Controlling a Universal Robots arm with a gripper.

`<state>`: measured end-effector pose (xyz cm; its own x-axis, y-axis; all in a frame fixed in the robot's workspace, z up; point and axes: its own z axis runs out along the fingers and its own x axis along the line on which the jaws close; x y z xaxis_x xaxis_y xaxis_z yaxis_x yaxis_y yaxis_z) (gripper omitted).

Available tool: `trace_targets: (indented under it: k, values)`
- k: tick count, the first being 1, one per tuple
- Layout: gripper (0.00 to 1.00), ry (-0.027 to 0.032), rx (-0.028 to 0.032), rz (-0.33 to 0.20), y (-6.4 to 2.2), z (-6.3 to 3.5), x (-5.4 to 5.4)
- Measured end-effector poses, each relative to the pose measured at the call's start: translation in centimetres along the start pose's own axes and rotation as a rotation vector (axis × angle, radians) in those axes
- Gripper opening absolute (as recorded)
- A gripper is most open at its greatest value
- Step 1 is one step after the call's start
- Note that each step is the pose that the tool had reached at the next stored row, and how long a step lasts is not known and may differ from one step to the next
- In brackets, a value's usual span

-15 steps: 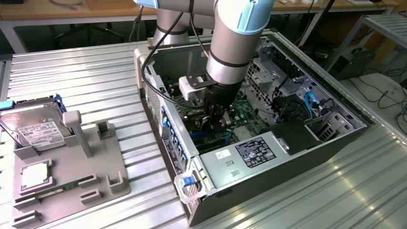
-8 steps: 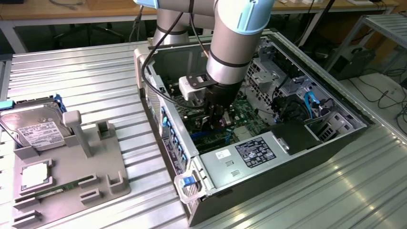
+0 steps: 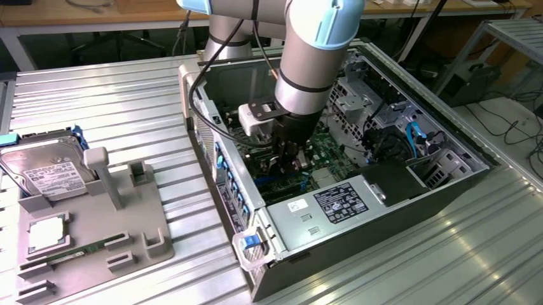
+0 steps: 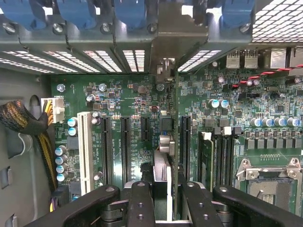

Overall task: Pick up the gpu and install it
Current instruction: 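Insert the gpu into the slot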

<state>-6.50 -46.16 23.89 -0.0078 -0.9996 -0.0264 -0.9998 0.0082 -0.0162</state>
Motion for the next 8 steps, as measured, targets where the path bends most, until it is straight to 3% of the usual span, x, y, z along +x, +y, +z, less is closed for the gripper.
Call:
trace_targets:
  k: [8]
  values:
    - [0.28,-0.0001,0.0001,0.000,0.00,0.01,-0.18]
